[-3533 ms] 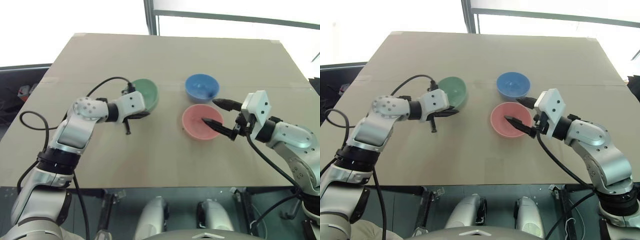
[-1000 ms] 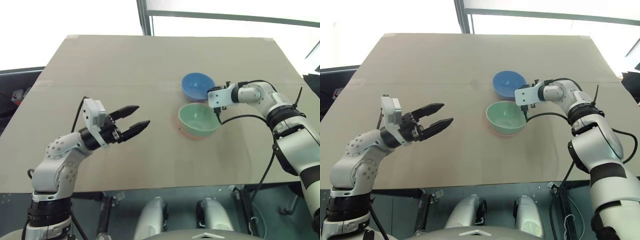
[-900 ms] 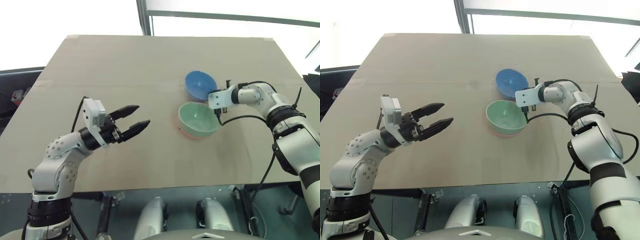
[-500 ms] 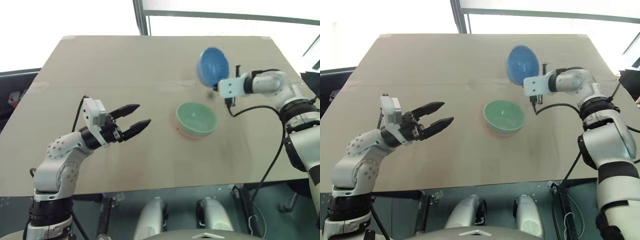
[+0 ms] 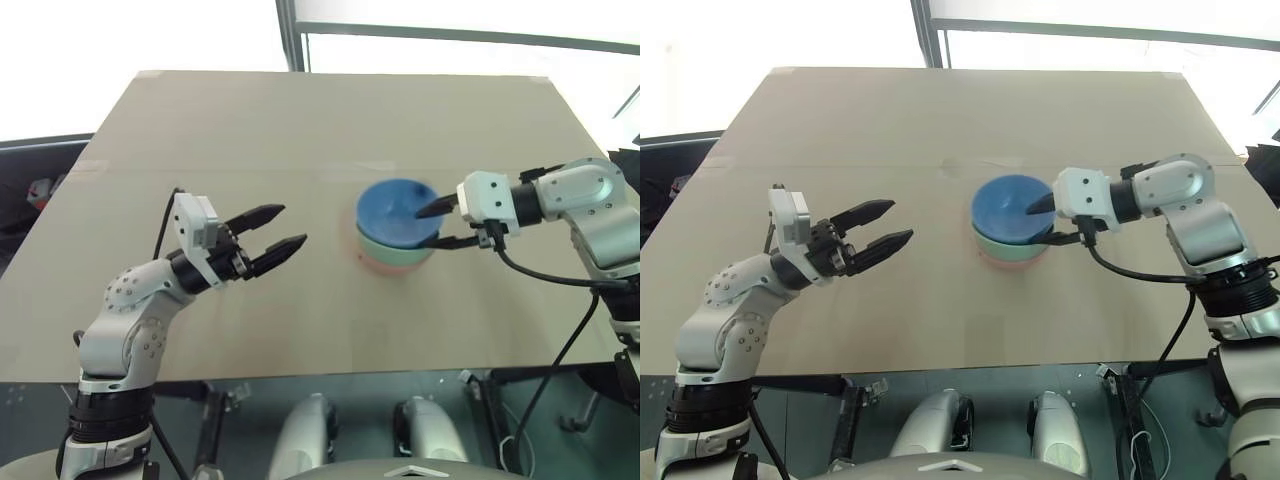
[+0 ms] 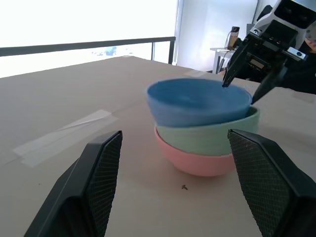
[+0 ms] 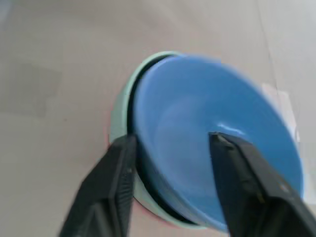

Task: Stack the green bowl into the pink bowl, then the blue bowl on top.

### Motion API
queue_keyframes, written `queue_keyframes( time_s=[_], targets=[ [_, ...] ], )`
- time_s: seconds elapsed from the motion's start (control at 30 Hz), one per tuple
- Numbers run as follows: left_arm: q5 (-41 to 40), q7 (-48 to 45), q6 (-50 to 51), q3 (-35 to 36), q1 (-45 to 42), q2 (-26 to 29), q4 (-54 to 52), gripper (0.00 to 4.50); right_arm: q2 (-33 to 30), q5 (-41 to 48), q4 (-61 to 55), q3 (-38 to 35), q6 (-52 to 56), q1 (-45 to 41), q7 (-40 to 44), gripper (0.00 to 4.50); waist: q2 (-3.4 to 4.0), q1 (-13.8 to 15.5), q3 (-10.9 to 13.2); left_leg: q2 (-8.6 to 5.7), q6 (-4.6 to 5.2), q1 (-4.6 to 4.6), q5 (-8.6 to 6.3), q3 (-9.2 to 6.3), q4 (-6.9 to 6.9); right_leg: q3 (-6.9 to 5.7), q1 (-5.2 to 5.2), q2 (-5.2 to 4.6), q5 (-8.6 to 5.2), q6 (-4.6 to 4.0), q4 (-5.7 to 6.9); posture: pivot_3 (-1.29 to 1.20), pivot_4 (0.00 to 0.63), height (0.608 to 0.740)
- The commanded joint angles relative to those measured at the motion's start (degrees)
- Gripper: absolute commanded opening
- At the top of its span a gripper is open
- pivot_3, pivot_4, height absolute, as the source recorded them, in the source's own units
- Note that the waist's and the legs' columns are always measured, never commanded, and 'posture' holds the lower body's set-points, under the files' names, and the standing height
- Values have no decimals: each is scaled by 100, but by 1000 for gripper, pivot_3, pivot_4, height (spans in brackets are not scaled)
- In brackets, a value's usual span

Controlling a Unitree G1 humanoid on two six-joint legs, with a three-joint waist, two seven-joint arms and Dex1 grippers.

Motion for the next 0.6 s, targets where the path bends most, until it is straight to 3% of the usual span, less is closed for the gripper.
queue_keyframes(
  time_s=[0.03, 0.07, 0.3, 0.5, 0.6],
  targets=[
    [-4, -2, -49, 55, 17, 107, -120, 3602, -29, 372, -455, -643, 441, 38, -396, 4105, 0, 20, 0, 0, 0, -3, 0, 1, -1, 0, -4, 0, 0, 0, -1, 0, 150, 740],
    [39, 30, -54, 42, 46, 116, -135, 3602, -57, 561, -567, -849, 730, 91, -519, 4334, 0, 22, 0, -1, 0, -9, 0, 1, -2, 0, -9, 0, 0, 0, -1, 0, 150, 740],
    [260, 306, -41, 29, 469, 168, -441, 3602, -774, 1712, -1765, -2704, 2561, 1657, -1123, 4334, -5, 168, -2, -1, 1, -10, -1, 0, -4, -3, -6, -1, 0, 0, -6, 0, 150, 740],
    [202, 130, 79, 420, 1124, 619, -738, 3602, -1321, 1998, -1884, -4224, 2935, 3362, -924, 4334, -5, 137, -3, 2, 5, 1, -3, 5, -5, 6, 2, -3, -1, -1, -5, 0, 150, 740],
    [82, -91, 118, 616, 1266, 914, -726, 3602, -1401, 2015, -1831, -4563, 2881, 3879, -872, 4334, -4, 127, -4, 3, 5, 4, -3, 6, -6, 9, 1, -3, -1, -2, -4, 0, 150, 740]
  ],
)
